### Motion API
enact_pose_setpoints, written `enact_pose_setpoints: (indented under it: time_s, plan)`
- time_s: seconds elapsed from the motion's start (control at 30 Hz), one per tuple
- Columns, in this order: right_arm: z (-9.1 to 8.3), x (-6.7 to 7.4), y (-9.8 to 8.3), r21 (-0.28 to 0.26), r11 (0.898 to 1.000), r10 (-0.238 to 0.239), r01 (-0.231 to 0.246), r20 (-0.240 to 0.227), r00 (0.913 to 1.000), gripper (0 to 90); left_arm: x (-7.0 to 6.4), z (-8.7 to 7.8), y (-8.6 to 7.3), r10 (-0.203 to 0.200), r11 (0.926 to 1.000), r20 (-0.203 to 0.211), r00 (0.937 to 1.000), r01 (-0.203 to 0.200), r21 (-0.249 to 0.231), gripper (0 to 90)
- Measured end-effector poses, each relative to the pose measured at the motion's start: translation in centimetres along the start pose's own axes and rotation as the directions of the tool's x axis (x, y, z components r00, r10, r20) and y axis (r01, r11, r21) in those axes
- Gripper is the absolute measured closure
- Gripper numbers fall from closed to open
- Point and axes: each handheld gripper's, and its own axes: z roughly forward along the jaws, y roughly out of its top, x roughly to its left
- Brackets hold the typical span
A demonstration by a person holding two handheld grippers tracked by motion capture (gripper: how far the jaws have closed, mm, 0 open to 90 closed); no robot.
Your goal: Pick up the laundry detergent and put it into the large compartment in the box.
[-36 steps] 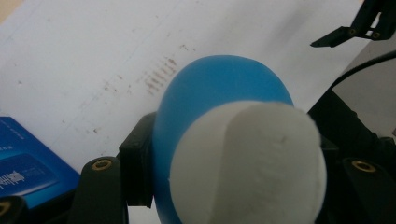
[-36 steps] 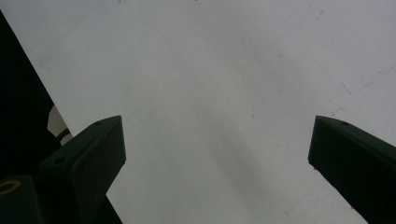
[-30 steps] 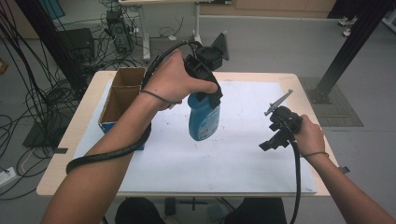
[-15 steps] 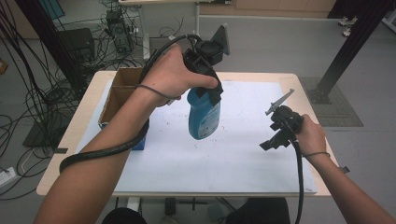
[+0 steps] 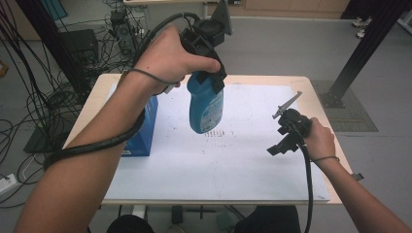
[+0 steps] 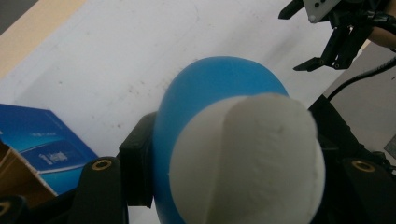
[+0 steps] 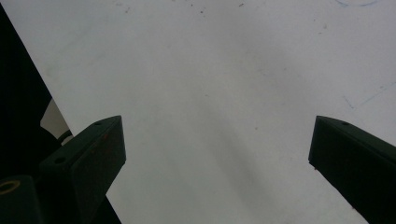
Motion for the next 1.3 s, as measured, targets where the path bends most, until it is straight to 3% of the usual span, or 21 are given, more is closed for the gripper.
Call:
enact_pose_setpoints:
  time_s: [0.33, 0.7, 0.77, 0.87, 0.9, 0.97, 1.0, 1.03, 1.13, 1.17, 1.27, 1.3]
  plan:
    - [0.1, 0.0, 0.4, -0.004, 1.0, -0.011, 0.011, -0.003, 0.9999, 3.8, 1.4, -1.7, 0.3, -0.052, 0.9986, -0.025, 0.9983, 0.051, -0.014, 37.7]
    - [-0.1, -0.2, 0.4, -0.005, 1.0, -0.012, 0.012, -0.001, 0.9999, 3.8, 4.1, -3.5, -0.6, -0.14, 0.9896, -0.06, 0.9883, 0.138, -0.041, 37.7]
    - [0.0, -0.2, 0.5, -0.005, 1.0, -0.015, 0.015, -0.002, 0.9999, 3.8, 5.0, -3.7, -1.1, -0.172, 0.9849, -0.085, 0.9815, 0.169, -0.038, 37.7]
    - [0.1, -0.2, 0.5, -0.006, 1.0, -0.016, 0.016, -0.004, 0.9999, 3.8, 5.5, -3.8, -1.4, -0.191, 0.9813, -0.097, 0.9767, 0.188, -0.04, 37.7]
    - [0.1, -0.2, 0.5, -0.005, 1.0, -0.019, 0.019, -0.005, 0.9998, 3.8, 6.1, -4.0, -1.8, -0.216, 0.9763, -0.11, 0.9702, 0.212, -0.042, 37.8]
    - [0.1, -0.2, 0.6, -0.009, 1.0, -0.016, 0.016, -0.006, 0.9999, 3.8, 6.4, -4.1, -2.0, -0.228, 0.9736, -0.118, 0.9665, 0.224, -0.045, 37.8]
    - [0.1, -0.1, 0.6, -0.007, 1.0, -0.015, 0.015, -0.006, 0.9999, 3.8, 7.0, -4.3, -2.5, -0.251, 0.9679, -0.131, 0.9591, 0.247, -0.048, 37.8]
    - [0.1, -0.1, 0.6, -0.007, 1.0, -0.015, 0.015, -0.006, 0.9999, 3.8, 7.0, -4.3, -2.5, -0.251, 0.9679, -0.131, 0.9591, 0.247, -0.048, 37.7]
    - [0.2, -0.1, 0.7, -0.009, 1.0, -0.014, 0.014, -0.009, 0.9999, 3.8, 7.9, -4.5, -3.0, -0.275, 0.9615, -0.144, 0.9507, 0.271, -0.048, 37.7]
    - [0.3, -0.1, 0.7, -0.003, 1.0, -0.014, 0.014, -0.008, 0.9999, 3.8, 8.9, -4.8, -3.6, -0.305, 0.9525, -0.15, 0.9406, 0.3, -0.051, 37.8]
    - [0.3, 0.0, 0.8, -0.006, 1.0, -0.017, 0.017, -0.008, 0.9998, 3.8, 9.5, -5.0, -4.0, -0.316, 0.9488, -0.157, 0.9357, 0.313, -0.047, 37.7]
    - [0.3, 0.0, 0.8, -0.007, 1.0, -0.015, 0.015, -0.008, 0.9998, 3.8, 9.9, -5.1, -4.2, -0.329, 0.9443, -0.162, 0.9303, 0.326, -0.049, 37.7]
